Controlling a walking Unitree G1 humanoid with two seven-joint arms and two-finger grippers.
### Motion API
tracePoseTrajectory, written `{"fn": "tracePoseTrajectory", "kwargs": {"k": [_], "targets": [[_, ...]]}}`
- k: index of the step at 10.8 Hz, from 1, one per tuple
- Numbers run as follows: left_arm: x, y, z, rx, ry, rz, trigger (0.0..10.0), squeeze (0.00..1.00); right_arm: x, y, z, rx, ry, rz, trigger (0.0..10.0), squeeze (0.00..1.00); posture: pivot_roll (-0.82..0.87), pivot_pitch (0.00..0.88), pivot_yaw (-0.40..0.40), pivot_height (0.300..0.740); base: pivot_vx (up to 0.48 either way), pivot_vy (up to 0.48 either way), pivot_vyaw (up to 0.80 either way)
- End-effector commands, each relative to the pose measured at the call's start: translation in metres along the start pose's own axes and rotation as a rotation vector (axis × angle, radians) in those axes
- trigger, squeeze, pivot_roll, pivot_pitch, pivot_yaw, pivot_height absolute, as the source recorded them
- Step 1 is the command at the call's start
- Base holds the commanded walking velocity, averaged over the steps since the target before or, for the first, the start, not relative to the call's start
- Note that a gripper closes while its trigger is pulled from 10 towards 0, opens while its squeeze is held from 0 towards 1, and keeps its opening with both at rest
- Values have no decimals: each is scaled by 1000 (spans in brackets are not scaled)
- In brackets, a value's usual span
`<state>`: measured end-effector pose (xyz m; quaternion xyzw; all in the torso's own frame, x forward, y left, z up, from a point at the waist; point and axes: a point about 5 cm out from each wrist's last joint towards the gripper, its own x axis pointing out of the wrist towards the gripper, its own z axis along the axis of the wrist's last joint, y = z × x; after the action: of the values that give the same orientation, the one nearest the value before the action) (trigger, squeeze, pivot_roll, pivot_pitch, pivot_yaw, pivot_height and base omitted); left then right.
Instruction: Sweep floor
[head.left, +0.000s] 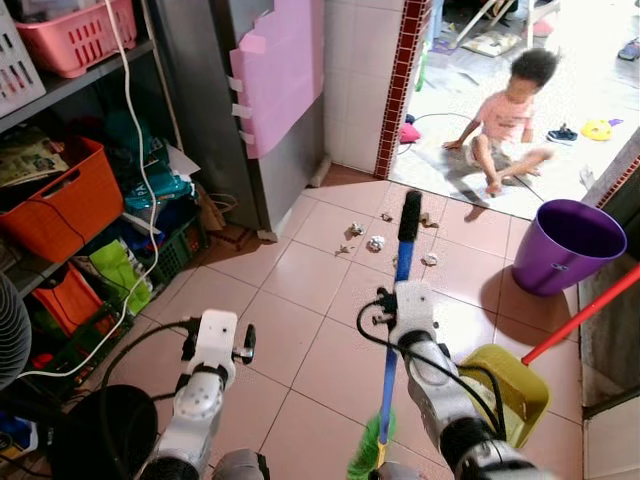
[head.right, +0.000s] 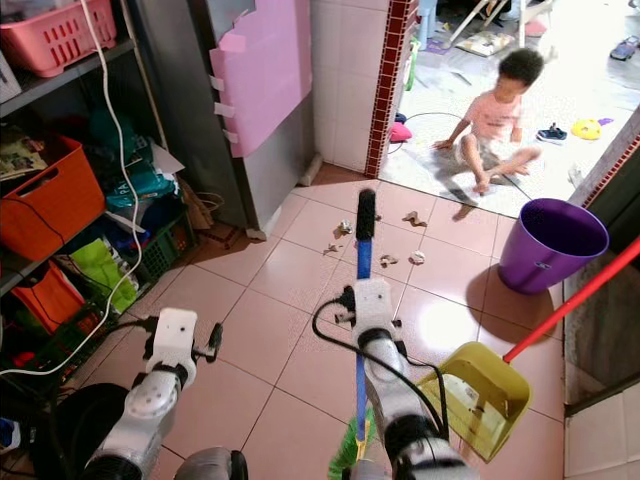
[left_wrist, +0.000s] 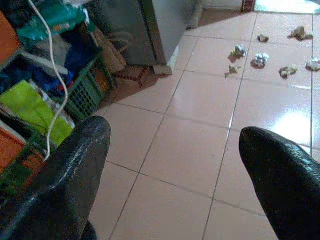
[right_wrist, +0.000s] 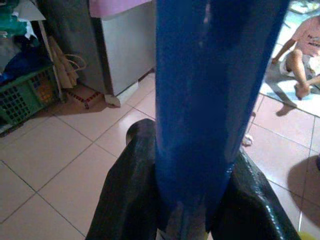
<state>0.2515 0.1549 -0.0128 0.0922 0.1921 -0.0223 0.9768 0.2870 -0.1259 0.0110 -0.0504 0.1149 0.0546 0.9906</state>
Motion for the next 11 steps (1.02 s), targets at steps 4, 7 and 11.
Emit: {"fn": "tracePoseTrajectory", "kwargs": {"k": [4, 7, 11], "targets": [[11, -6, 23, 29, -94, -35, 10000, 0, 12, -1, 32, -19, -151, 33, 0, 0, -26, 0, 32, 740, 0, 0, 0], [18, -8, 31, 27, -107, -57, 10000, 0, 20, -5, 46, -1, -192, 22, 0, 0, -27, 0, 36, 740, 0, 0, 0], [23, -9, 40, 25, -125, -113, 10000, 0, 26, -10, 62, -38, -247, 37, 0, 0, -29, 0, 32, 740, 0, 0, 0]]}}
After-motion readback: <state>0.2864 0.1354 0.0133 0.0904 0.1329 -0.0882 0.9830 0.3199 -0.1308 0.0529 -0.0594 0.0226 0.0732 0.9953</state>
